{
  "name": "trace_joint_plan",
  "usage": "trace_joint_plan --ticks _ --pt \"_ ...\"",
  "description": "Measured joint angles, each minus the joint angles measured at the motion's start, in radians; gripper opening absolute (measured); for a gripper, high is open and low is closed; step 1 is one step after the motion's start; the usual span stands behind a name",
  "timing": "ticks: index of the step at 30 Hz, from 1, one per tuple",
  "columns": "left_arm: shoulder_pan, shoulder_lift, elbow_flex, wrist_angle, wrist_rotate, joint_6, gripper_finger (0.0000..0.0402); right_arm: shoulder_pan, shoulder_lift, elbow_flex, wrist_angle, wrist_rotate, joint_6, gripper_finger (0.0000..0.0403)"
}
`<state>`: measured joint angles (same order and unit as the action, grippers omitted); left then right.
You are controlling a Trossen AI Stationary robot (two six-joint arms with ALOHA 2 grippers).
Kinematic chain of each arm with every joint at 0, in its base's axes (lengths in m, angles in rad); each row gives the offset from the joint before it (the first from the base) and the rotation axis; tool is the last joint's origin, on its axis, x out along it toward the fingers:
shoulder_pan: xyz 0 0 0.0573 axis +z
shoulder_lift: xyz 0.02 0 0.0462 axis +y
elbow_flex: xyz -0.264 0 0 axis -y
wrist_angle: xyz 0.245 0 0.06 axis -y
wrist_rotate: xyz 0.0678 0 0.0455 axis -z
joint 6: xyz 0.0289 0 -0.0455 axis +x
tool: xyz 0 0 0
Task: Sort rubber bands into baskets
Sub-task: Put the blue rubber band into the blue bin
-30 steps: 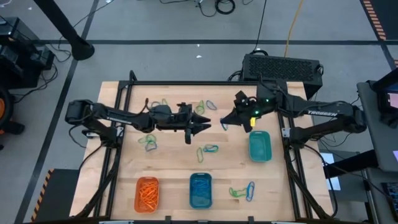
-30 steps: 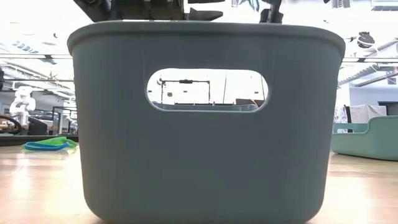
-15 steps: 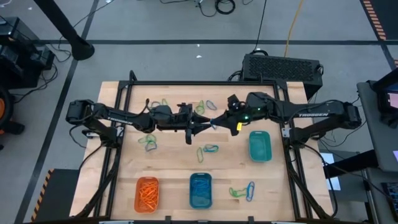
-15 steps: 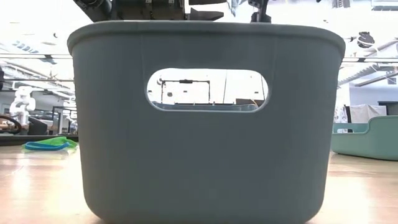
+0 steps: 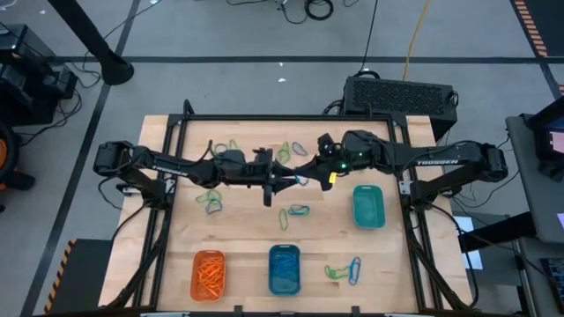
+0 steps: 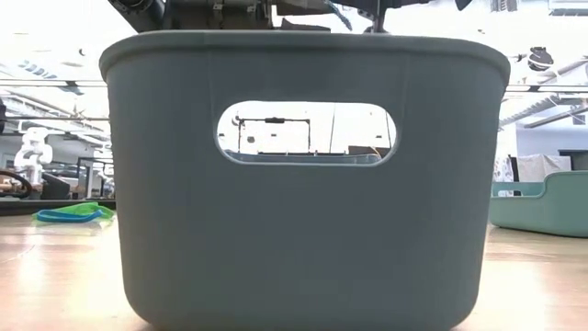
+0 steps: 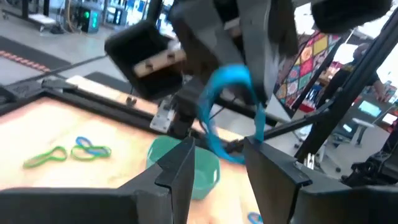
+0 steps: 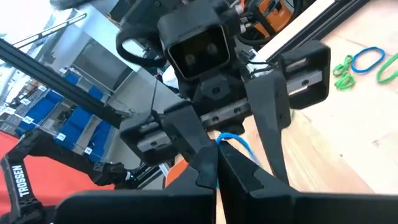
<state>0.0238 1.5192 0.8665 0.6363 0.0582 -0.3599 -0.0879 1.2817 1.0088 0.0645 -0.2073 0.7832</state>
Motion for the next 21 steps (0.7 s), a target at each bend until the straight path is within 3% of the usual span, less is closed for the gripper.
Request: trace_joint_plan --ticks 12,16,21 --pt "0.001 0.000 0.000 -0.042 -0.005 0.008 0.0145 0.018 -0.002 0.000 0.001 -0.013 0.004 0.0000" --pt "0.021 -0.016 0.000 -0.142 0.089 -0.001 0.0145 0.018 -0.014 0.000 -0.016 -0.051 -0.004 0.0000" --pt "0.051 -0.064 0.000 -0.134 0.234 -0.017 0.0145 0.018 -0.020 0.000 -0.040 -0.053 -0.009 0.0000"
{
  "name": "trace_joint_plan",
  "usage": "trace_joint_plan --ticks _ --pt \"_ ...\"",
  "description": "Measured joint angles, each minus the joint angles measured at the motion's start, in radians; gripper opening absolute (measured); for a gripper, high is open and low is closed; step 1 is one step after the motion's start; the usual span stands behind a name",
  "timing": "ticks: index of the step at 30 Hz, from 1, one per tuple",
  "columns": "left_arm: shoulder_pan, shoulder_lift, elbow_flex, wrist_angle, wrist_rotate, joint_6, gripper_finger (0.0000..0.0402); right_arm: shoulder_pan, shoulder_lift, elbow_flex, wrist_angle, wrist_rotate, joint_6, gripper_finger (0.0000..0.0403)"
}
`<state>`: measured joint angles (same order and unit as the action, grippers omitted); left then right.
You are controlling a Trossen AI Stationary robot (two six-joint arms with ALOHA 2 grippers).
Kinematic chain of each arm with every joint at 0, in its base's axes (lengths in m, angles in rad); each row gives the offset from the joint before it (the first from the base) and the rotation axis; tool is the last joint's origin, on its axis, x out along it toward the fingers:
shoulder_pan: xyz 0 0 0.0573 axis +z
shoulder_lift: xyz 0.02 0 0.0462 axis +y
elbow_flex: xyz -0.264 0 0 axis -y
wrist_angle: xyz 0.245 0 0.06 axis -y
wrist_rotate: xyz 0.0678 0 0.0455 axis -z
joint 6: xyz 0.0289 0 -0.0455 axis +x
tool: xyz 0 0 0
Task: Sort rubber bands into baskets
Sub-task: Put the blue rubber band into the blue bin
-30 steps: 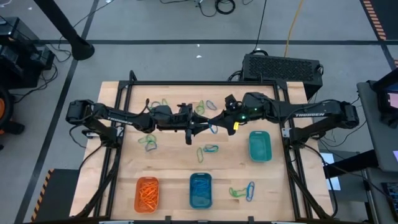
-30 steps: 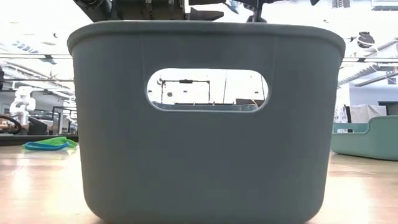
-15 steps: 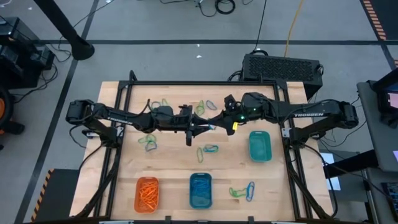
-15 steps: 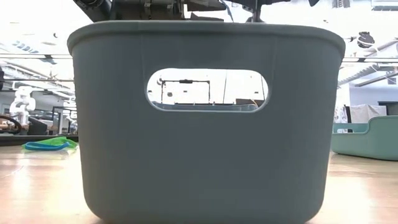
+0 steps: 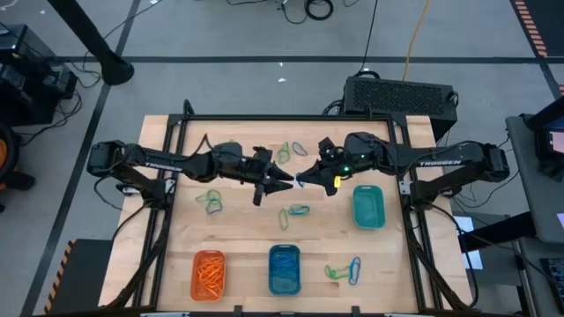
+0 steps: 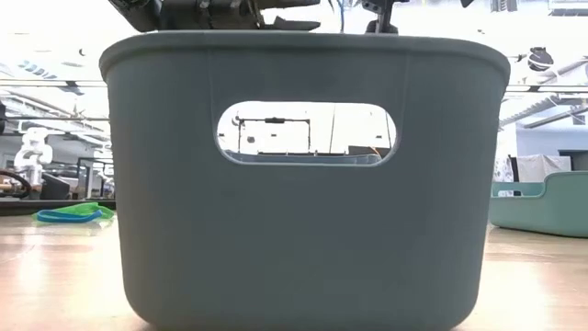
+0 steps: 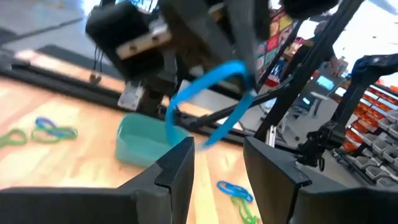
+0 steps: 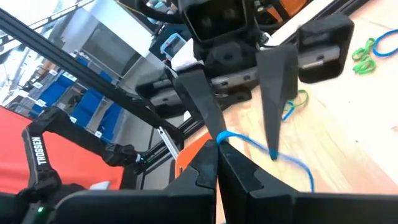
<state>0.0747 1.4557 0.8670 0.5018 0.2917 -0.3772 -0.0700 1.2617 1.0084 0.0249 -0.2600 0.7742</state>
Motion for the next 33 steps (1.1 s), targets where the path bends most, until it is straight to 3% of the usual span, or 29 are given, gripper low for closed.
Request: trace_joint_plan --ticks 9,19,33 --pt "-0.003 -0.005 0.000 0.025 -0.011 0.024 0.0145 0.007 -0.001 0.000 0.009 0.056 -0.004 0.0000" --pt "-0.038 -0.005 0.000 0.086 -0.178 0.026 0.0145 0.006 0.008 0.000 0.019 0.105 -0.003 0.0000" --pt "-0.064 0.019 0.002 0.128 -0.217 0.017 0.0145 0.006 0.044 0.000 0.094 0.137 0.028 0.0000"
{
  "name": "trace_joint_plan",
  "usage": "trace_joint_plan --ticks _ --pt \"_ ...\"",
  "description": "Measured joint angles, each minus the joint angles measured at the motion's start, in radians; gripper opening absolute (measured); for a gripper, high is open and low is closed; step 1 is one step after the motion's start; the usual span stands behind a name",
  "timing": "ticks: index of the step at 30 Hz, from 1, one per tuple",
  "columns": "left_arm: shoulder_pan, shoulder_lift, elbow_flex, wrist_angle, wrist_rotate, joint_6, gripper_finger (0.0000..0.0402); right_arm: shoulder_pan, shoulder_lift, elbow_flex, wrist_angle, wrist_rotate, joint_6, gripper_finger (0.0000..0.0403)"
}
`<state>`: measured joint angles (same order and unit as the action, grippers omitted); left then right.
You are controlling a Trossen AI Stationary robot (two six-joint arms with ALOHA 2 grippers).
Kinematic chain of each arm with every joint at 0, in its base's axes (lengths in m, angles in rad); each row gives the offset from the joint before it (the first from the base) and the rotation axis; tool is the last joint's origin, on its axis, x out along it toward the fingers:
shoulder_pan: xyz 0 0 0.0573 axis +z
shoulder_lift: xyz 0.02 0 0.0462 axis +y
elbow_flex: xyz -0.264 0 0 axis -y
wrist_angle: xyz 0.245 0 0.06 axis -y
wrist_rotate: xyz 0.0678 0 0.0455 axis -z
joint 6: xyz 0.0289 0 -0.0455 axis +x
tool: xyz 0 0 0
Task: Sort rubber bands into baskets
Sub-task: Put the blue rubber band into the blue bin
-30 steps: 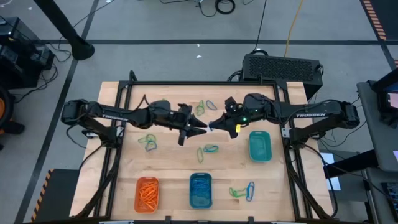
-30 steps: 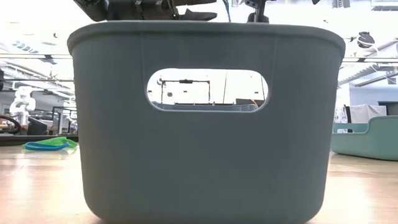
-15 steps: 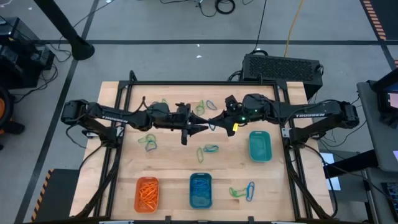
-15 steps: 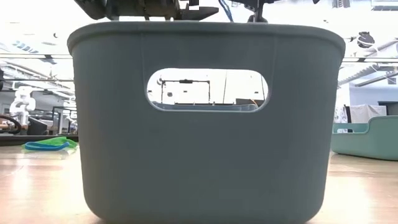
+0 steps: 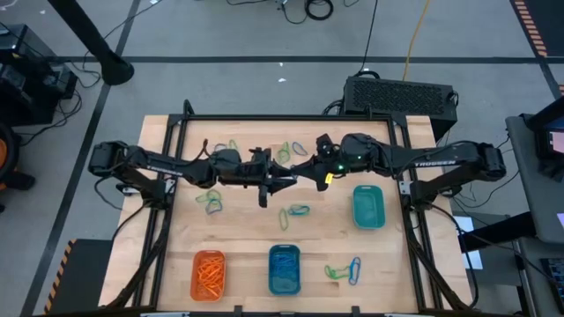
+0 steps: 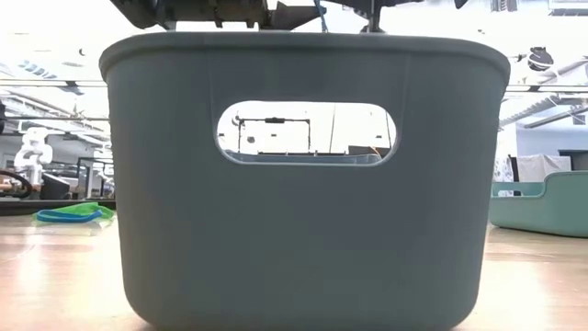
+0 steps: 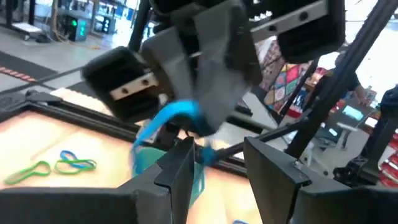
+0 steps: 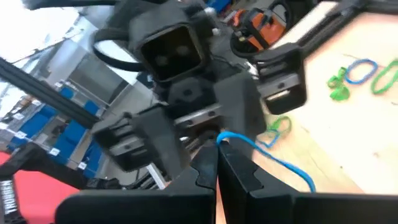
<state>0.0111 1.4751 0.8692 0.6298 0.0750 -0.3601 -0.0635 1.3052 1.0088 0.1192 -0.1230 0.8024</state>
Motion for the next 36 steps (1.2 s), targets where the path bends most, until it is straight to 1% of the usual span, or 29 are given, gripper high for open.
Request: trace_joint_plan --ticks 4,6,9,12,13,17,20,22,24,27,30,33,36 --pt "0.000 0.004 0.000 -0.012 -0.002 0.000 0.0144 0.000 0.007 0.000 0.006 0.001 0.006 0.0000" --pt "0.000 0.003 0.000 -0.007 -0.002 0.000 0.0134 0.000 0.007 0.000 0.006 0.001 0.006 0.0000" --pt "-0.001 0.003 0.000 -0.013 -0.002 0.001 0.0094 0.000 0.007 0.000 0.005 0.000 0.005 0.0000" --pt "0.001 0.003 0.000 -0.009 -0.003 0.004 0.0030 0.000 0.007 0.000 0.005 -0.003 0.002 0.0000" --pt "0.001 0.003 0.000 -0.010 -0.003 0.007 0.0016 0.000 0.007 0.000 0.005 -0.006 -0.003 0.0000" --pt "0.001 0.003 0.000 -0.011 -0.004 0.009 0.0009 0.000 0.007 0.000 0.005 -0.013 -0.046 0.0007" --pt "0.000 0.003 0.000 -0.012 0.010 0.009 0.0005 -0.003 0.007 0.000 -0.010 -0.023 -0.054 0.0032" --pt "0.001 0.003 0.000 -0.015 0.037 0.007 0.0004 -0.010 0.007 0.000 -0.029 -0.068 -0.055 0.0054" --pt "-0.003 -0.005 0.000 -0.046 0.076 0.001 0.0004 -0.017 0.007 0.000 -0.057 -0.139 -0.055 0.0079" --pt "-0.025 -0.024 0.000 -0.132 0.131 -0.012 0.0003 -0.023 0.007 0.000 -0.118 -0.276 -0.037 0.0111" --pt "-0.060 -0.038 0.000 -0.241 0.177 -0.028 0.0003 -0.017 0.007 0.000 -0.195 -0.391 -0.020 0.0133" --pt "-0.113 -0.039 0.000 -0.314 0.195 -0.049 0.0002 0.010 0.006 0.000 -0.305 -0.424 -0.036 0.0145" --pt "-0.176 -0.026 0.000 -0.346 0.200 -0.105 0.0002 0.046 0.006 0.000 -0.449 -0.426 -0.076 0.0148"
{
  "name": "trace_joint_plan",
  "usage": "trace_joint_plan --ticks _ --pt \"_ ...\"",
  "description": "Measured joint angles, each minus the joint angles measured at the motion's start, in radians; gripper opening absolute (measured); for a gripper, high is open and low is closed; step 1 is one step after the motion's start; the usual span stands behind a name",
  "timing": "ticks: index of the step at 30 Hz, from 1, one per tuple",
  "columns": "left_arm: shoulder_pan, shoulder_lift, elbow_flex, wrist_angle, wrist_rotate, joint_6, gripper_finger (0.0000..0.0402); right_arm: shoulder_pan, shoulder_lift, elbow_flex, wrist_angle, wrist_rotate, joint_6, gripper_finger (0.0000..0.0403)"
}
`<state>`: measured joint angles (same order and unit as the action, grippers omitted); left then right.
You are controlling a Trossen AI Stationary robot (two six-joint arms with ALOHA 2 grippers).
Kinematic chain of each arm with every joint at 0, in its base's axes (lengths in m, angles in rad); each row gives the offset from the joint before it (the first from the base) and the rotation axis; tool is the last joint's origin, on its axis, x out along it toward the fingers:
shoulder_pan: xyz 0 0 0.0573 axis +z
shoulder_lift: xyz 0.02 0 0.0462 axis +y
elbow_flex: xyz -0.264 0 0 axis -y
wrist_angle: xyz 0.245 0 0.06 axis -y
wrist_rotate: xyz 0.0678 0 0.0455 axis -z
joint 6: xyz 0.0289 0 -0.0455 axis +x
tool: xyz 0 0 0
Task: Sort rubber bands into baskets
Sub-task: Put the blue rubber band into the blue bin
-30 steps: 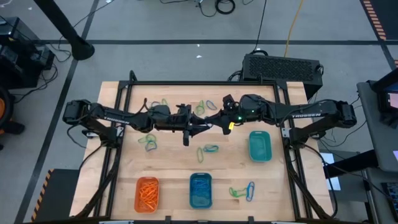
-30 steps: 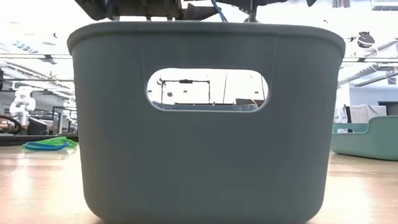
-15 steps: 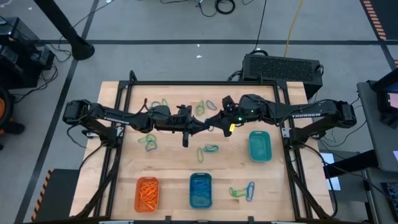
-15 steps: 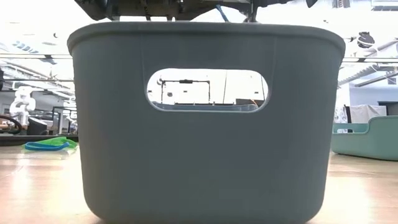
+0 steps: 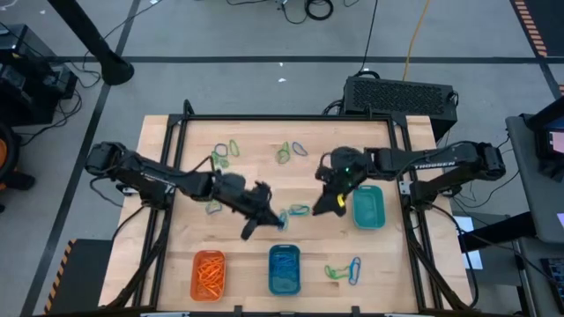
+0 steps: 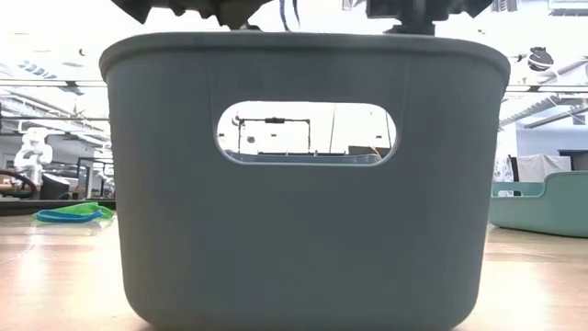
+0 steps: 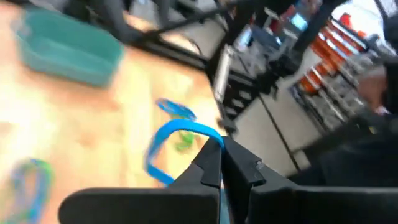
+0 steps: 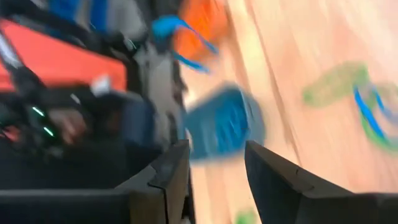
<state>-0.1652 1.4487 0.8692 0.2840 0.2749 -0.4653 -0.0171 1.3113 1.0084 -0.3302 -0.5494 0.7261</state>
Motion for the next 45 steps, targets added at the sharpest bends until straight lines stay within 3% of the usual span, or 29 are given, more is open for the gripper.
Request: trace_joint_plan --ticks 8,14,19,28,33,36,45 --pt "-0.173 0.061 0.000 -0.023 -0.158 -0.131 0.0001 0.127 0.000 0.000 -0.293 0.160 -0.141 0.0144" --pt "-0.273 0.186 0.053 -0.002 -0.255 -0.224 0.0001 0.206 0.000 0.000 -0.313 0.215 -0.237 0.0144" --pt "-0.295 0.316 0.141 -0.012 -0.275 -0.235 0.0001 0.248 0.000 0.000 -0.315 0.219 -0.330 0.0144" --pt "-0.294 0.420 0.247 -0.198 -0.254 -0.226 0.0002 0.344 0.000 0.000 -0.372 0.291 -0.410 0.0144" --pt "-0.292 0.420 0.247 -0.229 -0.205 -0.134 0.0014 0.389 0.000 -0.001 -0.417 0.318 -0.390 0.0144" --pt "-0.293 0.420 0.247 -0.233 -0.163 -0.061 0.0030 0.416 0.000 -0.017 -0.403 0.367 -0.354 0.0144" --pt "-0.293 0.419 0.247 -0.258 -0.083 0.125 0.0102 0.514 0.000 -0.113 -0.347 0.361 -0.250 0.0144"
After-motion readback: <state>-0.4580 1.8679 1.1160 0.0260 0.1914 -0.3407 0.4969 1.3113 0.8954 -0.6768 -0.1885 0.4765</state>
